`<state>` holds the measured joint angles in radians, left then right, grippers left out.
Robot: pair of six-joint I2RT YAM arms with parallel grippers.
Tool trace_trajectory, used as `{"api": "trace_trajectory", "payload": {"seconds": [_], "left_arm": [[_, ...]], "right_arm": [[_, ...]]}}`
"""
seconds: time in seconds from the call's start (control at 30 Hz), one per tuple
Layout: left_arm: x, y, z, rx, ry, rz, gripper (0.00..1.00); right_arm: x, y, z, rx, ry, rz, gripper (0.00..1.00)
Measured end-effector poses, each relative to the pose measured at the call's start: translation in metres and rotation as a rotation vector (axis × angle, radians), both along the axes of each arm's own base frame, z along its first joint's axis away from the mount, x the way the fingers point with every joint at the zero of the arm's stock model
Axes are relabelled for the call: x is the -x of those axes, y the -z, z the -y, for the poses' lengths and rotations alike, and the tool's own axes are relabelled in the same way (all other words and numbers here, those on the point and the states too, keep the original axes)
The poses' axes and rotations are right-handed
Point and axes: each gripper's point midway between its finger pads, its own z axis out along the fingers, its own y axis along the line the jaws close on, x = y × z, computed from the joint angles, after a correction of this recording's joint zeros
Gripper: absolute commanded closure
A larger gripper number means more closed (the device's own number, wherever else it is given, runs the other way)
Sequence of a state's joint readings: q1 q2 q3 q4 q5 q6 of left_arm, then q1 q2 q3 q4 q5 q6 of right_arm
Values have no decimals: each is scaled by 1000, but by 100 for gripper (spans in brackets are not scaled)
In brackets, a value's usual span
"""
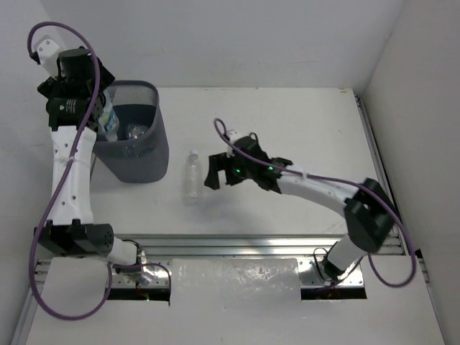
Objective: Put the plastic bottles in the bin
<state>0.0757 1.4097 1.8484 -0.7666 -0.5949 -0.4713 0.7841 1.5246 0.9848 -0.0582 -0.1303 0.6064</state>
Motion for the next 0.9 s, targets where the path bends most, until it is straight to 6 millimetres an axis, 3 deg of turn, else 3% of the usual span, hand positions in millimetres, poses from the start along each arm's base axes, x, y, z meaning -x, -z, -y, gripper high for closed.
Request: {"api": "trace_trajectory", "payload": {"seconds": [0.1,0.17,0.3,0.4,0.43,0.5,0.6,0.67,0.7,0.77,0.83,0.9], "left_arm": [[-12,33,-8,15,-4,-96,0],[-13,44,-4,27,26,-127,0],[-1,37,15,46,133,-92,0],[29,25,38,61,252,-25,0],[39,18,46,61,290,8,0],[59,6,67,62,391,76,0],[75,8,105,76,563,123,0],[85,14,132,91,687,131,0],[87,20,150,101,761,132,0],[90,45,184,144,906,97,0],[96,79,219,213,1057,36,0],[107,108,251,300,1204,-3,0]], "right_arm": [[-24,2,-44,34,25,-15,1],[-35,7,-66,58,45,-23,1],[-63,36,-108,163,93,-58,2],[-71,79,-114,257,136,-97,13],[-67,97,-109,303,141,-119,35],[-57,125,-95,367,148,-160,53],[-53,117,-83,359,161,-135,66],[-39,116,-57,388,168,-120,78],[-29,114,-40,397,168,-107,79],[-3,102,0,394,149,-59,82],[22,75,35,320,113,33,83],[37,36,50,155,68,170,84]]}}
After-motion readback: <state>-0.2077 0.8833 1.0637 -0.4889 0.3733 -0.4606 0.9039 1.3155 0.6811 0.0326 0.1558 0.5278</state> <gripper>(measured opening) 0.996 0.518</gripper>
